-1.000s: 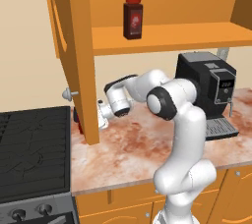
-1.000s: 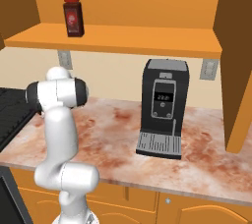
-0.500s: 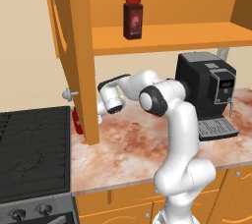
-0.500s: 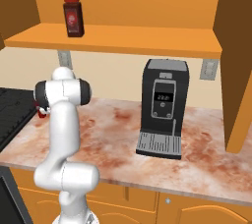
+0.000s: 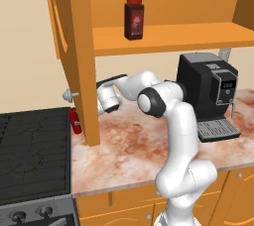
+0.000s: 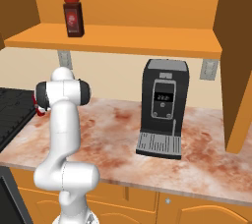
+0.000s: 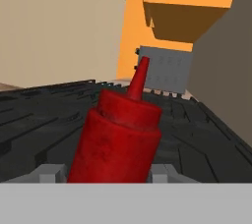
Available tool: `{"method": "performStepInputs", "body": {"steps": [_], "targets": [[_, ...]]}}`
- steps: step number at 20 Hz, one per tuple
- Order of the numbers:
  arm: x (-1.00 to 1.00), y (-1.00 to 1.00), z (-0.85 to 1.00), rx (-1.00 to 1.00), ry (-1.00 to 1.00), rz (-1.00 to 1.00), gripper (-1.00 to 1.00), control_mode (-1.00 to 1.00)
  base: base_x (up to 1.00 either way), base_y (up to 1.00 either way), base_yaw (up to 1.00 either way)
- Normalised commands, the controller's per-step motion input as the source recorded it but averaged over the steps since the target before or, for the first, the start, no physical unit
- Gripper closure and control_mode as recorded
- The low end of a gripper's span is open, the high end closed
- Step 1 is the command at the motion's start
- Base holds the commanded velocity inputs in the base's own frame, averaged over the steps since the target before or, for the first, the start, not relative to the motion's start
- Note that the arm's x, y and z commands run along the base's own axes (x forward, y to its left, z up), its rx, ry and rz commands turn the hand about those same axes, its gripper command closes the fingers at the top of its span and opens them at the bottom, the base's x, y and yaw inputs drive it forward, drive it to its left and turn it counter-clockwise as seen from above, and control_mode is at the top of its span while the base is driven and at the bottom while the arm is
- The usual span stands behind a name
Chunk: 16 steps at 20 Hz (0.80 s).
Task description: Collect the paprika, ketchup, and shaker from the cabinet and place them next to the stove.
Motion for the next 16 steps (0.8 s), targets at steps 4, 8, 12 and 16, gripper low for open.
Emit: {"method": "performStepInputs", "body": {"steps": [4,8,12,16], "targets": [[-0.53,-0.01,-0.33,0.01,-0.13,0.00,1.00,-1.00,0.00,0.00,0.00],[-0.32,-0.06,-0.26,0.02,-0.07,0.00,1.00,-1.00,0.00,0.00,0.00],[-0.18,-0.07,-0.24,0.02,-0.01,-0.01,1.00,-1.00,0.00,0.00,0.00],[-0.29,-0.05,-0.17,0.06,0.00,-0.06,1.00,-1.00,0.00,0.00,0.00]]}}
